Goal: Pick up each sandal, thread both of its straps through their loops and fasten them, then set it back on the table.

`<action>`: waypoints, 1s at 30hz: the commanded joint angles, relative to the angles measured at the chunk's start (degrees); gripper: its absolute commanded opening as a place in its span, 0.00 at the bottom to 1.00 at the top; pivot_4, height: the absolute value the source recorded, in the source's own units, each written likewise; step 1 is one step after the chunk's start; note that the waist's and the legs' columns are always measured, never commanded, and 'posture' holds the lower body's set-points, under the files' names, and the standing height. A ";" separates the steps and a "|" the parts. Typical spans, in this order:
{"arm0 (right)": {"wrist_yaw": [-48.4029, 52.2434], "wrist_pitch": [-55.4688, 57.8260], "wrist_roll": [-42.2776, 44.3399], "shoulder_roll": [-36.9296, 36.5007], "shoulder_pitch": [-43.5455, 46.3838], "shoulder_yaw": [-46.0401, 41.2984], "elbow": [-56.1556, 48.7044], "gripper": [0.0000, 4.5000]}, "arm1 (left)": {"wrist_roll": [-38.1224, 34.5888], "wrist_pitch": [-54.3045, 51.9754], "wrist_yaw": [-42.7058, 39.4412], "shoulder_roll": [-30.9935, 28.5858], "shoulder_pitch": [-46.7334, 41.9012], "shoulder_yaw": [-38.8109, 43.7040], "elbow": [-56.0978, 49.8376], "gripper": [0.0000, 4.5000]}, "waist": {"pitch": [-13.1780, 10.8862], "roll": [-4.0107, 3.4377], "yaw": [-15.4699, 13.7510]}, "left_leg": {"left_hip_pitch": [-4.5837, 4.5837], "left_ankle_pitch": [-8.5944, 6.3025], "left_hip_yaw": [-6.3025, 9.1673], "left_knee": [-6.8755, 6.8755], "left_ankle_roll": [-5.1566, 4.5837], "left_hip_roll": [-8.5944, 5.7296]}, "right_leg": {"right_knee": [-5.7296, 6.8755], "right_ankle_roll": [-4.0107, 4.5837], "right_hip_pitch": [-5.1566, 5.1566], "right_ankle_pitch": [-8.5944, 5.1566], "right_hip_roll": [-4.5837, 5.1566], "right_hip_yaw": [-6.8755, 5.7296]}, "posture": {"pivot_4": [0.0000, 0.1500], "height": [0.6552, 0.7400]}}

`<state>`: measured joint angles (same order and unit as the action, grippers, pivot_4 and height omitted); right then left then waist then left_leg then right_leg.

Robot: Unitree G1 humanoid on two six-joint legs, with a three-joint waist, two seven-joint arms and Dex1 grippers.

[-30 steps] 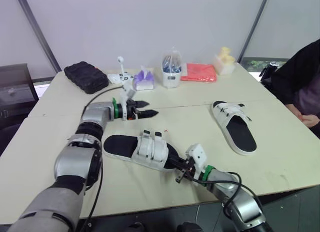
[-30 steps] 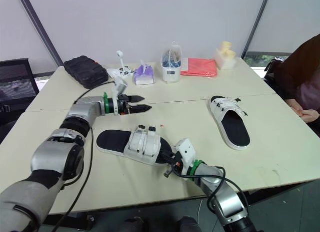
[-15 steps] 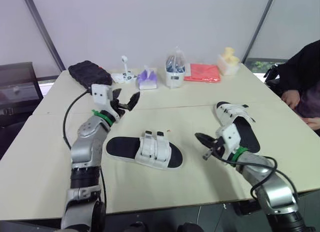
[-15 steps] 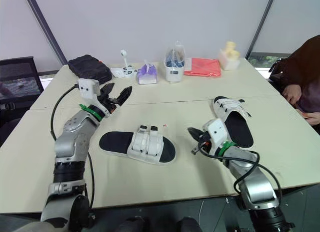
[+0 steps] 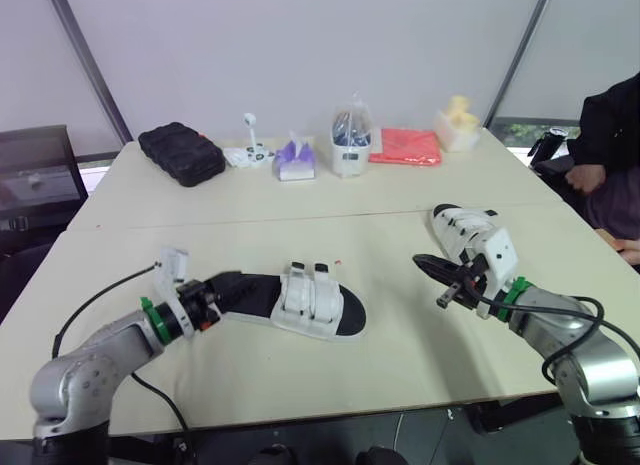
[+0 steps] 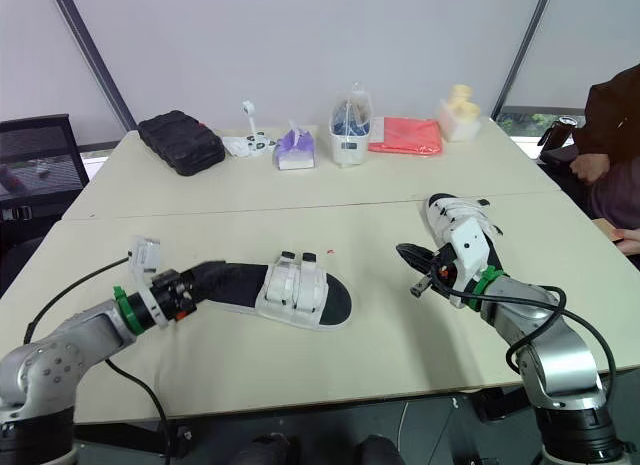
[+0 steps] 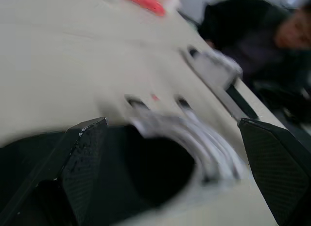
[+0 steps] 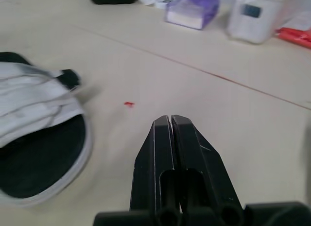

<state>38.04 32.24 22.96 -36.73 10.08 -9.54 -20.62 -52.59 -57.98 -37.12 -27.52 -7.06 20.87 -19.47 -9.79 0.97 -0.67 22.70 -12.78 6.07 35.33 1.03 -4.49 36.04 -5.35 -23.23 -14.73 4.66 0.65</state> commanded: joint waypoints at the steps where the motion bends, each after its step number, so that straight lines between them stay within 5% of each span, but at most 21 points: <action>1: -0.35 0.29 0.98 -0.11 -0.59 -0.79 -2.61 0.00 | -0.49 1.01 -2.90 -0.78 -0.58 -4.01 -0.45 0.99 | -0.01 0.02 -0.27 | 0.02 0.00 0.01 0.00 0.00 0.00 | -0.01 0.01 -0.01 -0.01 0.00 0.00 | 1.00 1.00; 10: -1.13 4.42 3.76 0.21 -5.48 -0.36 -8.92 0.00 | 4.25 3.90 -7.64 -1.47 -7.89 -12.98 9.15 0.99 | -0.01 -0.01 -0.07 | 0.03 0.00 -0.02 -0.07 0.00 0.02 | 0.01 0.01 -0.12 0.00 0.01 0.02 | 1.00 1.00; 19: 0.48 14.99 13.48 -3.62 -12.54 -0.37 -22.11 0.00 | 8.47 5.40 -21.37 -2.67 -17.29 -22.99 20.89 0.99 | -0.02 0.00 -0.24 | 0.18 0.00 0.02 -0.05 -0.01 0.01 | -0.04 0.01 -0.16 0.00 0.02 -0.04 | 1.00 1.00; 26: -2.76 16.38 14.57 -2.84 -13.17 0.46 -24.15 0.00 | 11.16 6.86 -24.83 0.90 -22.49 -25.63 28.41 0.99 | -0.02 0.00 -0.07 | 0.27 0.00 0.03 0.02 -0.01 0.02 | -0.06 0.02 -0.23 0.01 0.05 -0.07 | 1.00 1.00; 30: -3.38 17.16 15.99 -3.06 -15.04 0.71 -25.62 0.00 | 12.30 7.61 -24.94 2.71 -24.05 -25.74 30.76 0.68 | -0.02 0.00 -0.11 | 0.37 0.00 0.06 0.01 -0.01 0.03 | -0.04 -0.07 -0.32 0.05 0.04 -0.10 | 1.00 1.00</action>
<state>34.87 49.30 37.36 -39.73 -4.50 -8.42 -43.05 -40.48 -51.25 -61.31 -25.27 -30.04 -5.25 11.24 -9.81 0.97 -0.78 23.10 -12.78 6.13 35.35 1.02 -4.47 35.99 -5.52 -23.58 -14.62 4.70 0.55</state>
